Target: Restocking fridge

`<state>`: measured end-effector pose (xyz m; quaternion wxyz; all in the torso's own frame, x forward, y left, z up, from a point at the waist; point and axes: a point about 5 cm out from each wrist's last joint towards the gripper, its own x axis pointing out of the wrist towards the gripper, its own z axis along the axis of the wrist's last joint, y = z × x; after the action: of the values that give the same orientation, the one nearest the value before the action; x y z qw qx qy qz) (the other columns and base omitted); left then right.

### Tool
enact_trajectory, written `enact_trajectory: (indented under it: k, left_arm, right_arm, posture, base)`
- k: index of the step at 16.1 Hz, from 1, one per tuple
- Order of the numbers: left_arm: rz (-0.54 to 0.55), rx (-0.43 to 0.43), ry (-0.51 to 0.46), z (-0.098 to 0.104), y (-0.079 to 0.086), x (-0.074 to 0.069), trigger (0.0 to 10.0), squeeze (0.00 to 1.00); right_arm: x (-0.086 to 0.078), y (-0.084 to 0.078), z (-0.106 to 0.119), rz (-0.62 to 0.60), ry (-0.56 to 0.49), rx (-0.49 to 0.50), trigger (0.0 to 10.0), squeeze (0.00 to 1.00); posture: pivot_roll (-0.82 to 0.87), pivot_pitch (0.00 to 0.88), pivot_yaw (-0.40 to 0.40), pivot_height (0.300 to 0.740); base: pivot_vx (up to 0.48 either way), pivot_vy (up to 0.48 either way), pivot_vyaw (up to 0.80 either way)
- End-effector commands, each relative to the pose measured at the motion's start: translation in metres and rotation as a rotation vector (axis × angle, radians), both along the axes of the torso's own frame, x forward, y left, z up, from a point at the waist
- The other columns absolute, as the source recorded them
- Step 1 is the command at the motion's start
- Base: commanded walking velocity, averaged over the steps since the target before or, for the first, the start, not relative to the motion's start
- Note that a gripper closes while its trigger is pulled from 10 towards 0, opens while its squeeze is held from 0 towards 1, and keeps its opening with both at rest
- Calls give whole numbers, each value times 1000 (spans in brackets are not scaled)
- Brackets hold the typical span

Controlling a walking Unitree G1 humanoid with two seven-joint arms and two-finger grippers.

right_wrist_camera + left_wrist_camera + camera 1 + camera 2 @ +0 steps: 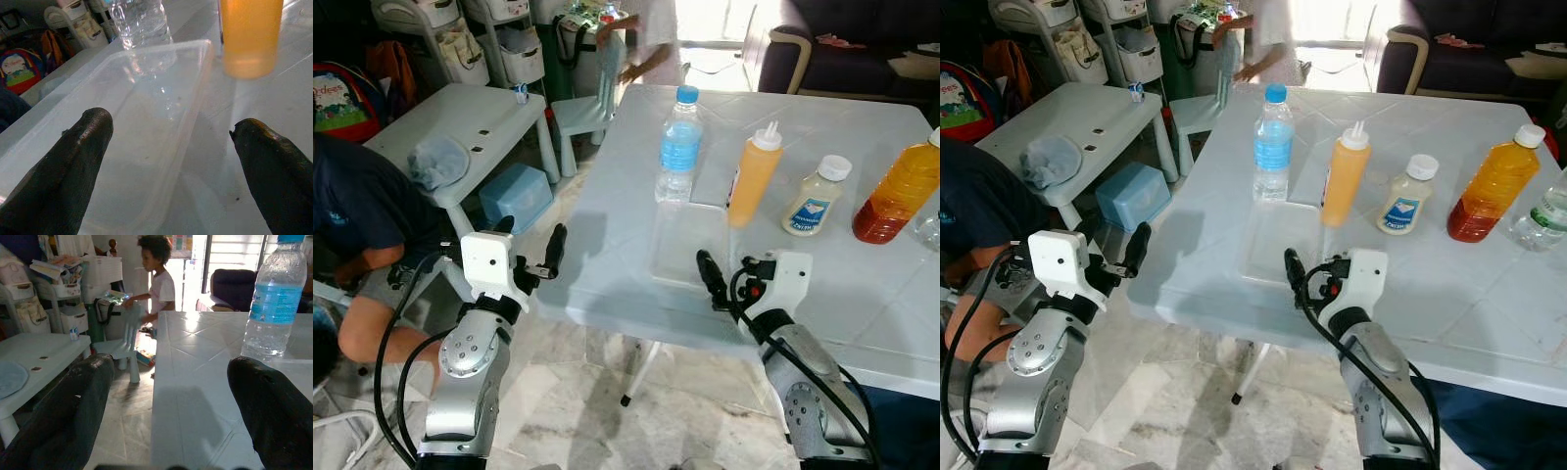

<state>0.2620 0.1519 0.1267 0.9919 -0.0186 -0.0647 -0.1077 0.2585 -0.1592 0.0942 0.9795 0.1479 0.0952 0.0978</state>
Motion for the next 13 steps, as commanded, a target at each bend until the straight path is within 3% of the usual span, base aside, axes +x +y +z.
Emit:
enact_trajectory:
  k: [1,5,6,7,13]
  left_arm:
    - [-10,11,-13,3,-1,2,10000,0]
    - [-4,16,-20,5,0,4,10000,0]
    - [0,17,-20,5,1,4,10000,0]
    - [3,19,-21,5,2,3,10000,0]
    - [-6,20,-20,5,0,3,10000,0]
  right_arm:
    - [4,4,2,31,2,39,10000,0]
    - [12,13,3,71,22,106,10000,0]
    - [13,14,2,67,28,130,9098,0]
    - [13,14,2,60,43,169,0,0]
    - [7,20,-7,52,121,253,0,0]
  posture:
    - [-23,0,29,740]
    - [-11,0,27,740]
    - [-8,0,26,740]
    - [-7,0,26,740]
    - [-9,0,35,740]
  base:
    - [0,0,0]
    - [0,0,0]
    - [0,0,0]
    - [0,0,0]
    - [0,0,0]
